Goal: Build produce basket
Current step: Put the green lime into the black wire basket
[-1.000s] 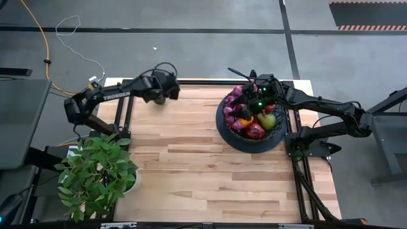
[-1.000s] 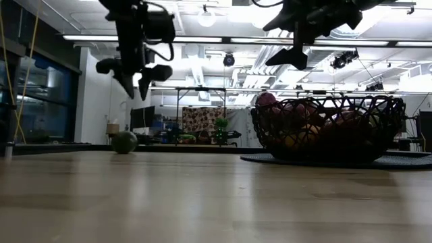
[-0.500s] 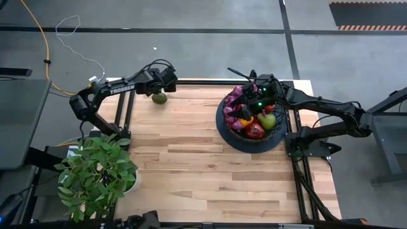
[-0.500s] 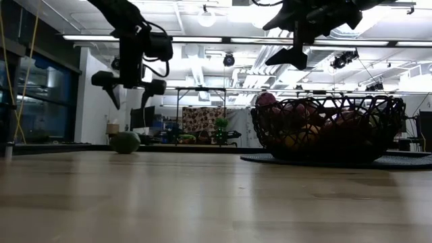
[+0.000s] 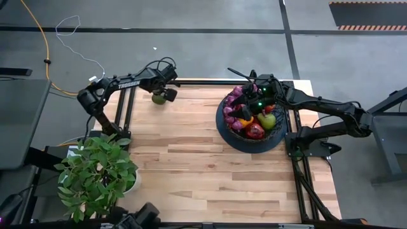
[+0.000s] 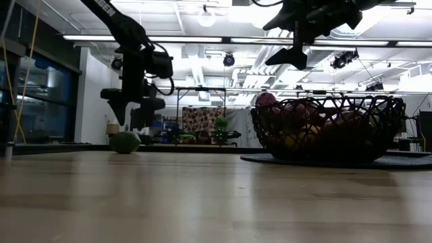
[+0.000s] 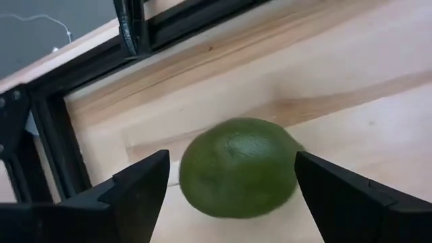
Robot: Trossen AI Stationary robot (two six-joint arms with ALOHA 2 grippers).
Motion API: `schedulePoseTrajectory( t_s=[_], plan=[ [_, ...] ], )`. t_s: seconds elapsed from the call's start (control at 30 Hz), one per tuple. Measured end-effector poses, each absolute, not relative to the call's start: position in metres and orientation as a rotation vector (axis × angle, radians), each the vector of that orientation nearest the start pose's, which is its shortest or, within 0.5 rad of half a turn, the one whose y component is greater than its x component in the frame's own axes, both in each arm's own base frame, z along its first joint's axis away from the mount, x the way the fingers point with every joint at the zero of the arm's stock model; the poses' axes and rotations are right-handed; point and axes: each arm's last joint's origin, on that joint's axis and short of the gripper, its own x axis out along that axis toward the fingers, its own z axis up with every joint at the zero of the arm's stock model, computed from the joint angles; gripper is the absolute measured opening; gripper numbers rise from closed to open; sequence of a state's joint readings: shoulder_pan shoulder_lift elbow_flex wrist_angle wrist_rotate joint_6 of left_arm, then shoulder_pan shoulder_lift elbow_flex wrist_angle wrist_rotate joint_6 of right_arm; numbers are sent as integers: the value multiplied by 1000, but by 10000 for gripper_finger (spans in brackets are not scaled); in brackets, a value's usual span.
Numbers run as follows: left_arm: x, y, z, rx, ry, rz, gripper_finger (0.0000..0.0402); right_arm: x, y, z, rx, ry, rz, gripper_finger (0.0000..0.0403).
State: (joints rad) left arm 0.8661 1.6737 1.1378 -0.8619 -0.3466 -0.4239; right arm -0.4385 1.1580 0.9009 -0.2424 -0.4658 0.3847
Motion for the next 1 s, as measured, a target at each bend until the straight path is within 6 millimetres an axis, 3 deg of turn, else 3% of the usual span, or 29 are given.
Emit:
schedulePoseTrajectory(
  t_s=[0.6, 1.0],
  plan=[
    [182, 247, 187, -524, 1417, 917, 310, 230, -94, 296, 610, 451, -73, 397],
    [177, 251, 188, -477, 1453, 937, 310, 230, -95, 296, 634, 445, -134, 397]
  ],
)
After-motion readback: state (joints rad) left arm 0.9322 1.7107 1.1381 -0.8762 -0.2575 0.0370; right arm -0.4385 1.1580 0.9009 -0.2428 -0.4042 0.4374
